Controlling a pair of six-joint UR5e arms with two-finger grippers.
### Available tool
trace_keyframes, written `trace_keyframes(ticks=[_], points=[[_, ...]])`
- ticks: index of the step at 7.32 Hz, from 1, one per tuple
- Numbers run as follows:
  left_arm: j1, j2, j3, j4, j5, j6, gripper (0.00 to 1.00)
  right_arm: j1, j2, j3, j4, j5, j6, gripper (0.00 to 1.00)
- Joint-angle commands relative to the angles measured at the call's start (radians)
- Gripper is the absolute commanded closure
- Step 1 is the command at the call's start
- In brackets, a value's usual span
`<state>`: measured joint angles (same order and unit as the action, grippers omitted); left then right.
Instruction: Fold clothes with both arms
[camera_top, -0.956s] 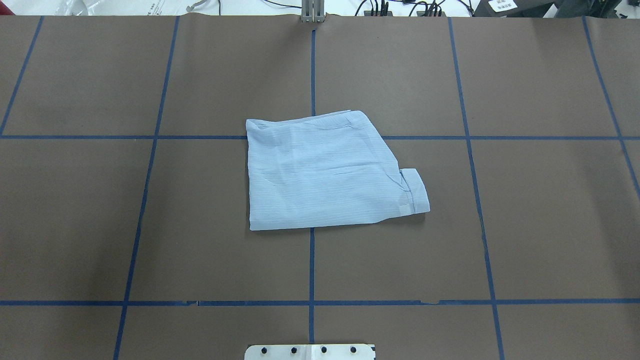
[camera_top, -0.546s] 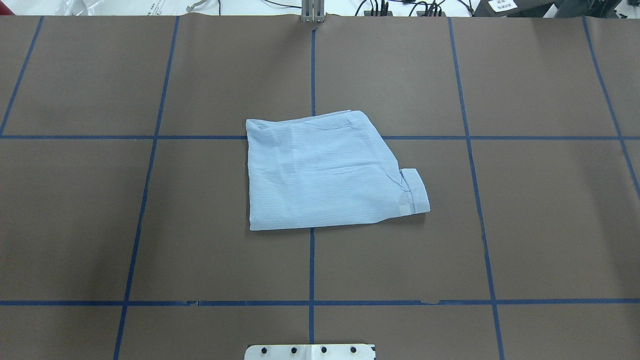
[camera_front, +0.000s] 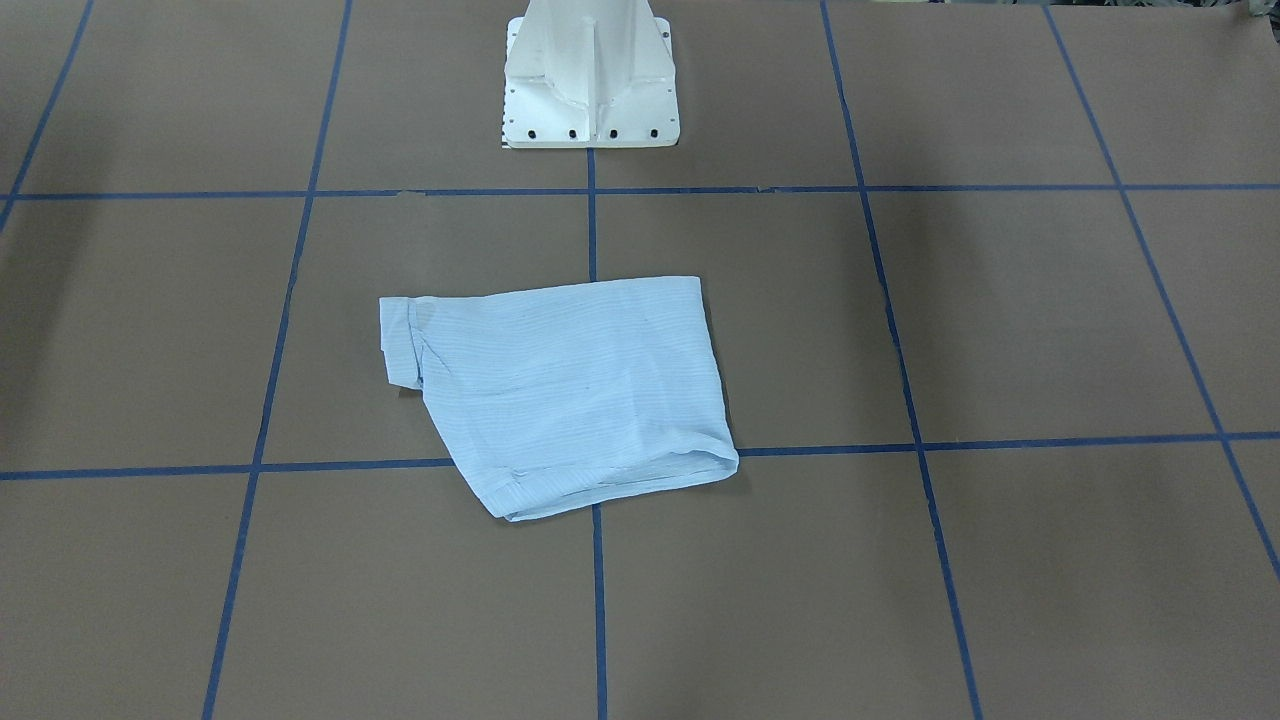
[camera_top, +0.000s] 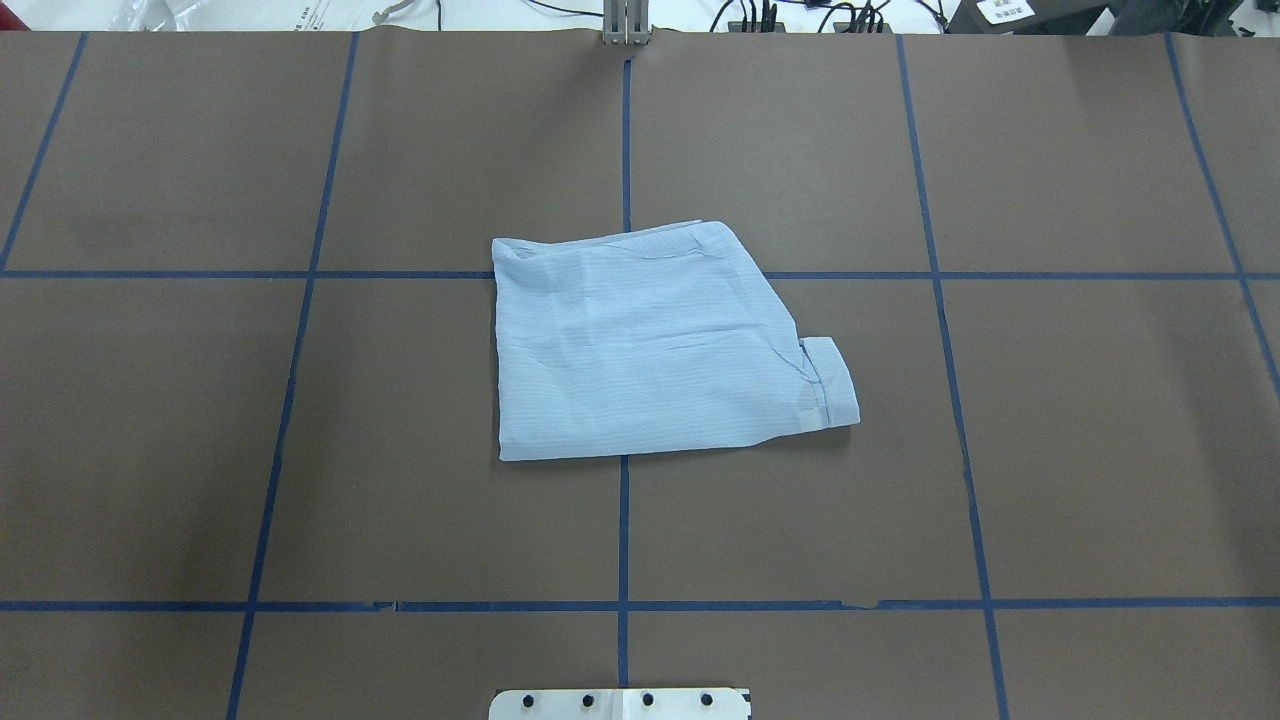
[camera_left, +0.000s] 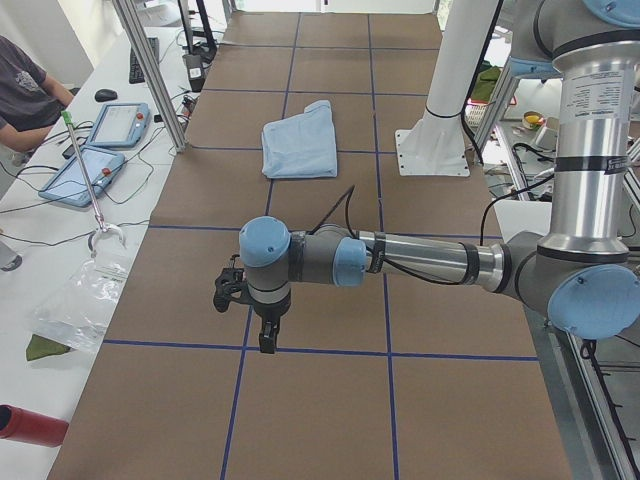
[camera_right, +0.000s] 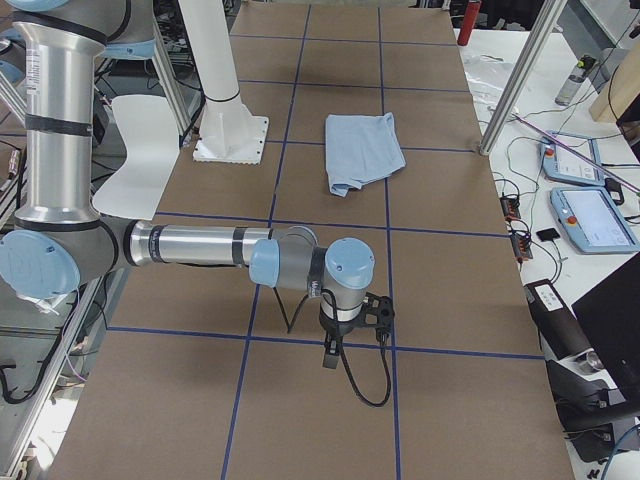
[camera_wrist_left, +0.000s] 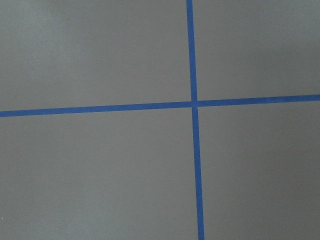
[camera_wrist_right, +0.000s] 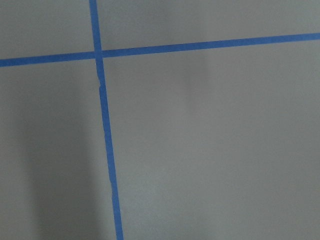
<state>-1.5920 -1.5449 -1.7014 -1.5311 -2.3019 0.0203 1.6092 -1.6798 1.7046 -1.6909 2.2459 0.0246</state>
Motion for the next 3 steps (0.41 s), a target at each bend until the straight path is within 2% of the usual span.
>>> trace_keyframes(ticks=[1,3], points=[[0.0,0.0,-0.001,0.0,-0.001,0.001,0.0,0.0,0.0,0.0,0.0,0.0,0.001,0.0],[0.0,0.002,-0.001,0.0,-0.001,0.004,0.0,0.0,0.0,0.0,0.0,0.001,0.001,0.0]])
